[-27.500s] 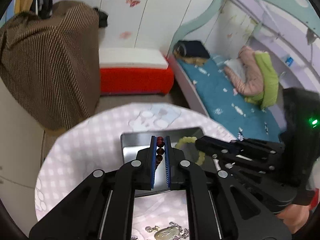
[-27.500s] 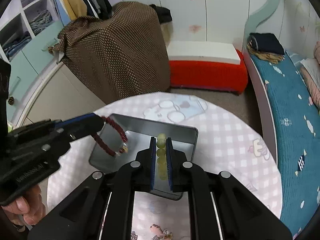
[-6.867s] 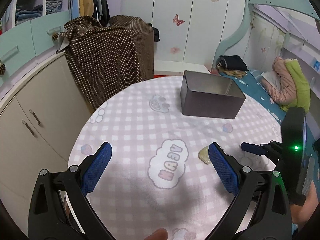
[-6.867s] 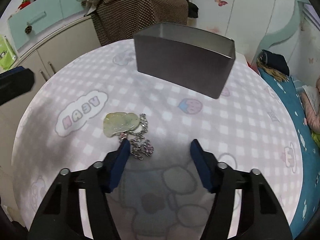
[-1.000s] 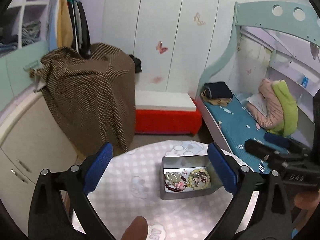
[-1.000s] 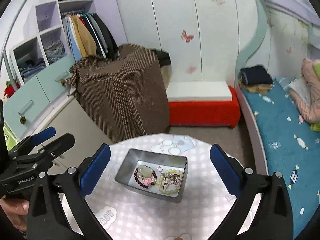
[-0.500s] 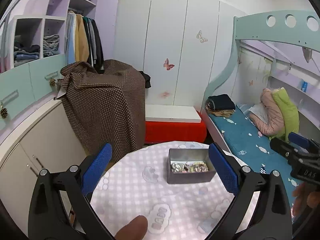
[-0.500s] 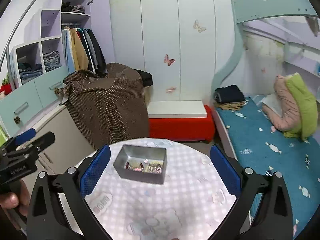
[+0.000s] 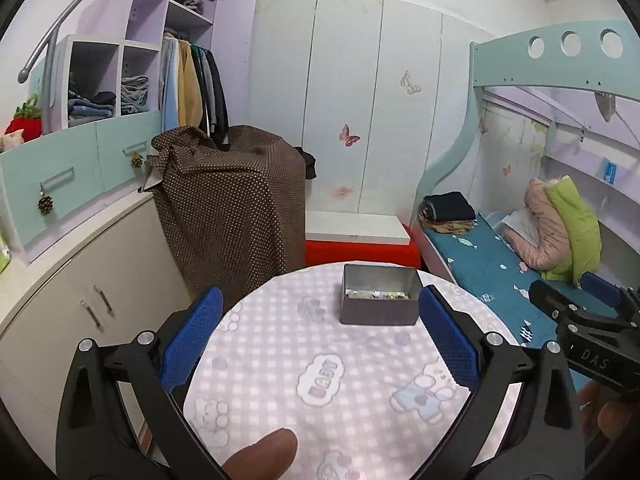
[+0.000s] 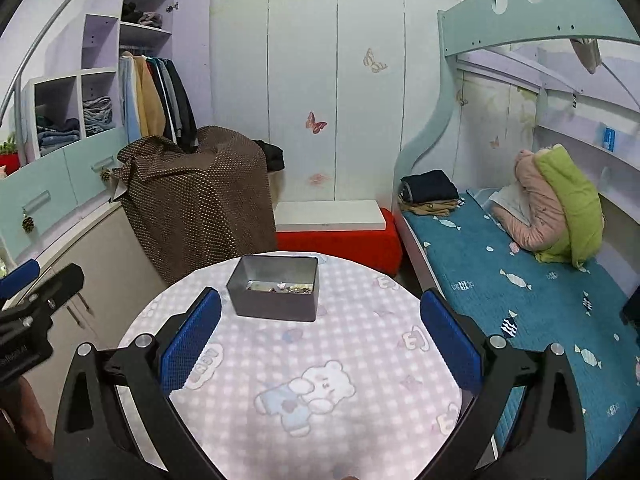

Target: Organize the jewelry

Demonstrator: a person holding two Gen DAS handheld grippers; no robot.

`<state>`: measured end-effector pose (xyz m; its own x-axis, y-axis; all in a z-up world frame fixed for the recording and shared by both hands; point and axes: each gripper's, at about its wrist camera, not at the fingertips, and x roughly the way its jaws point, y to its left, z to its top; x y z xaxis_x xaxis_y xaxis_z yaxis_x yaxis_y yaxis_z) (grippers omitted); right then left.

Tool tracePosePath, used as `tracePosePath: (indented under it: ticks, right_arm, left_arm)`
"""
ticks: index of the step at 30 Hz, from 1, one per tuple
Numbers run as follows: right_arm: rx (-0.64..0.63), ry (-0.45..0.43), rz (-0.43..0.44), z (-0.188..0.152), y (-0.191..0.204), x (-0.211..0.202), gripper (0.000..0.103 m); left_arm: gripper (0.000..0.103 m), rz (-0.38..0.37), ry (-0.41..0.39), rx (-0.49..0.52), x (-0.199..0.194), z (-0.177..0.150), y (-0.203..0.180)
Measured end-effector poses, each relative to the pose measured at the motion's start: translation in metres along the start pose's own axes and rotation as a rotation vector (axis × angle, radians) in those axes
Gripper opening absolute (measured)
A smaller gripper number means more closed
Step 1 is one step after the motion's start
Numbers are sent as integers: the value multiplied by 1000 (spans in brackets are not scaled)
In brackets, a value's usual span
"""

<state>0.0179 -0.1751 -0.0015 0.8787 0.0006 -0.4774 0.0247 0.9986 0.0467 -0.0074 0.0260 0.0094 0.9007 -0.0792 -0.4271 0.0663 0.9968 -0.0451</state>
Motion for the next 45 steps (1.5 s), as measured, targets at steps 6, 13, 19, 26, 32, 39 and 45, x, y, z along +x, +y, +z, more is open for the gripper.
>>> tracePosePath:
  ticks: [6, 13, 19, 26, 32, 39, 45]
  right_arm:
    - [-2, -27, 6, -4, 8, -22, 96]
    - [0, -52, 6, -5, 10, -34, 96]
    - [-1, -63, 13, -5, 11, -38, 96]
    - [1, -64, 18, -3, 12, -38, 96]
    - [0, -69, 23, 0, 14, -39, 96]
    - [-4, -108, 11, 4, 18, -45, 96]
    - [-6, -135, -3, 8, 18, -51, 96]
  left_arm:
    - [98, 24, -10, -3, -17, -5, -2]
    - [98, 52, -36, -1, -30, -2, -5]
    - [98, 55, -44, 0, -33, 0, -5]
    - [98, 46, -53, 0, -34, 3, -4]
    - [98, 46, -60, 0, -35, 5, -4]
    - [98, 58, -93, 7, -39, 12, -5]
    - [98, 71, -116, 18, -45, 19, -9]
